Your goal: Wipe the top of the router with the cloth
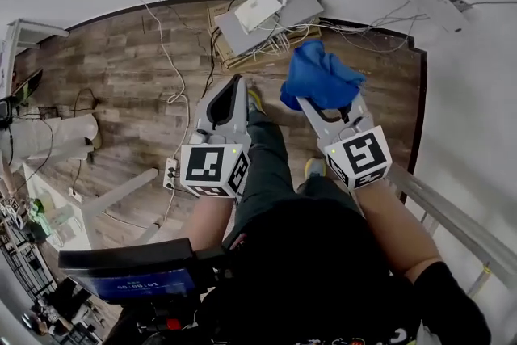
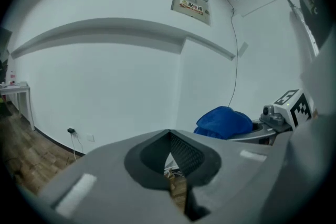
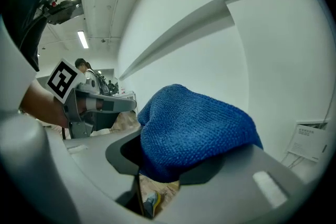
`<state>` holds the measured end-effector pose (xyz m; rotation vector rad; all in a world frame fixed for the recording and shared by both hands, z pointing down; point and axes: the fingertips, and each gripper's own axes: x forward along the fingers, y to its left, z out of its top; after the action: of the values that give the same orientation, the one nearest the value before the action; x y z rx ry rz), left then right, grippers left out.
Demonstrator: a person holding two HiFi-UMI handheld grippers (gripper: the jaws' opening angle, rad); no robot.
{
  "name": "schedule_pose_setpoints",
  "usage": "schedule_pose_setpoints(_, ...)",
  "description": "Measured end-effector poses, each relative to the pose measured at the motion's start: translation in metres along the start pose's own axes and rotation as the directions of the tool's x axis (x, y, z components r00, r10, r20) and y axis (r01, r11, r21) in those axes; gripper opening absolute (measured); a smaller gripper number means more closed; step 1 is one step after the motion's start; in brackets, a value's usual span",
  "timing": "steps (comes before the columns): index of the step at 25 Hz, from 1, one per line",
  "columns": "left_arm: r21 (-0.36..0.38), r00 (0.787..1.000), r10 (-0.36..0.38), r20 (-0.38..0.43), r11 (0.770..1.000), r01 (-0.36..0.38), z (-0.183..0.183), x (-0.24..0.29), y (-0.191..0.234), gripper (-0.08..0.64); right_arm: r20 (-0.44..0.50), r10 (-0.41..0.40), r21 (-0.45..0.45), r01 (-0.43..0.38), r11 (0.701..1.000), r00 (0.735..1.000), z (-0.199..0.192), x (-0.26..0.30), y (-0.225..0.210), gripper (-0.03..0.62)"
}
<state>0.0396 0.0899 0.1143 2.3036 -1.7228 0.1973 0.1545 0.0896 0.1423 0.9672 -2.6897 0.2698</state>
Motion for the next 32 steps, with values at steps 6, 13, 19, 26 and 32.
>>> schedule_pose_setpoints(6, 0.012, 0.982, -0.190, -0.020, 0.982, 0.190, 0.004, 0.122, 0.093, 0.000, -0.081, -0.096, 0.077, 0.103, 0.992, 0.992, -0.007, 0.152, -0.042, 0.173)
schedule_pose_setpoints(13, 0.049, 0.975, -0.203, -0.091, 0.977, 0.208, -0.069, 0.245, 0.170, 0.000, -0.151, -0.096, 0.080, 0.109, 0.991, 0.984, -0.071, 0.302, -0.095, 0.173)
schedule_pose_setpoints(19, -0.004, 0.976, -0.153, -0.155, 0.988, 0.154, -0.155, 0.312, 0.210, 0.000, -0.238, 0.013, 0.066, 0.003, 0.998, 0.971, -0.163, 0.384, -0.126, 0.172)
schedule_pose_setpoints(26, -0.071, 0.975, -0.058, -0.213, 0.996, 0.044, -0.219, 0.335, 0.245, 0.000, -0.348, 0.094, 0.060, -0.078, 0.995, 0.933, -0.246, 0.430, -0.142, 0.172)
schedule_pose_setpoints(32, -0.100, 0.973, -0.007, -0.231, 0.995, -0.016, -0.243, 0.337, 0.265, 0.000, -0.394, 0.140, 0.035, -0.138, 0.990, 0.908, -0.286, 0.458, -0.133, 0.172)
